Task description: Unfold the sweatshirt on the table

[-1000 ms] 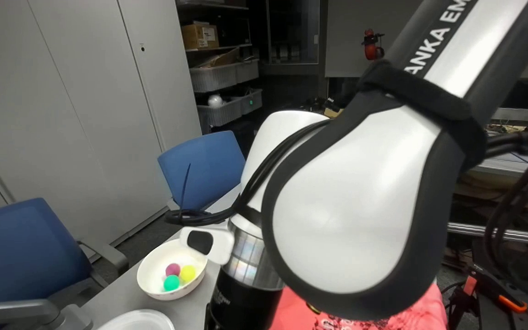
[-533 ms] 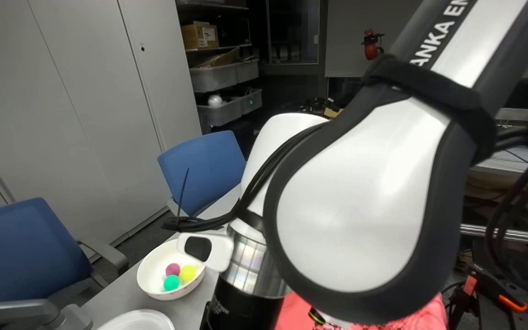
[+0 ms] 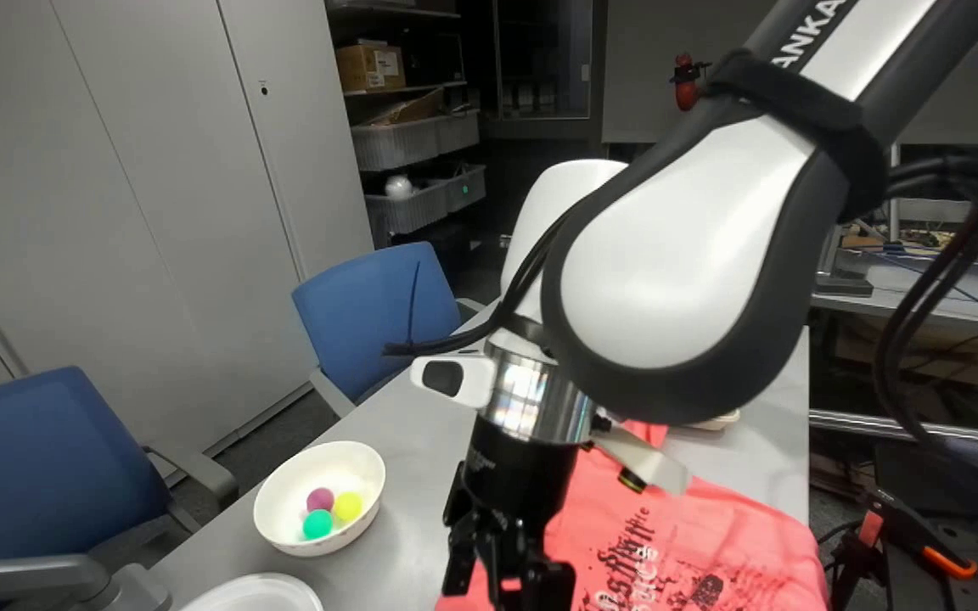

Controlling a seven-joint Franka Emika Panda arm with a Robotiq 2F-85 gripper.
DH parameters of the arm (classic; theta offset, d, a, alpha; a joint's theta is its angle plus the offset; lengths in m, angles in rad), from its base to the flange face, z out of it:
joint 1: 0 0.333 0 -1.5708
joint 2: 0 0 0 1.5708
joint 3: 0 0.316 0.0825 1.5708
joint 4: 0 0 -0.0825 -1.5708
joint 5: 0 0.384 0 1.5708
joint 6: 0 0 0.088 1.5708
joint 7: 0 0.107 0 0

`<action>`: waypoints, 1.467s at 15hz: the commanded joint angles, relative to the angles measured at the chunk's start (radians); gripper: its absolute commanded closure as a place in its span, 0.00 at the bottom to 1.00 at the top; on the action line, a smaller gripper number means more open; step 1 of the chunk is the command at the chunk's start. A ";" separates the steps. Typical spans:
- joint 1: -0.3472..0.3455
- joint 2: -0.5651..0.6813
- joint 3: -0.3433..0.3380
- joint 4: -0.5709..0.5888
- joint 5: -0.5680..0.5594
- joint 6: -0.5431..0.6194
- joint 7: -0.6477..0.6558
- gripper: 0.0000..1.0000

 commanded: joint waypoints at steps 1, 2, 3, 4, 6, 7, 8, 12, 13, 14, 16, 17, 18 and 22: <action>-0.130 -0.220 0.058 -0.086 0.064 -0.119 0.013 0.00; -0.162 -0.266 0.072 -0.093 0.086 -0.154 0.008 0.00; -0.194 -0.319 0.089 -0.101 0.113 -0.187 0.000 0.00; -0.218 -0.365 0.098 -0.103 0.134 -0.217 -0.006 0.00; -0.246 -0.460 0.101 -0.101 0.185 -0.272 -0.017 0.00; -0.243 -0.509 0.089 -0.102 0.211 -0.296 -0.022 0.00; -0.230 -0.557 0.067 -0.105 0.237 -0.323 -0.026 0.00; -0.129 -0.751 -0.064 -0.138 0.297 -0.458 -0.017 0.00; -0.100 -0.798 -0.103 -0.153 0.298 -0.493 -0.015 0.00; 0.029 -0.805 -0.234 -0.178 0.228 -0.490 0.037 0.00; 0.148 -0.654 -0.340 -0.146 0.127 -0.408 0.094 0.00; 0.187 -0.681 -0.377 -0.161 0.124 -0.411 0.101 0.00; 0.207 -0.698 -0.396 -0.171 0.122 -0.411 0.103 0.00; 0.214 -0.707 -0.401 -0.181 0.120 -0.410 0.106 0.00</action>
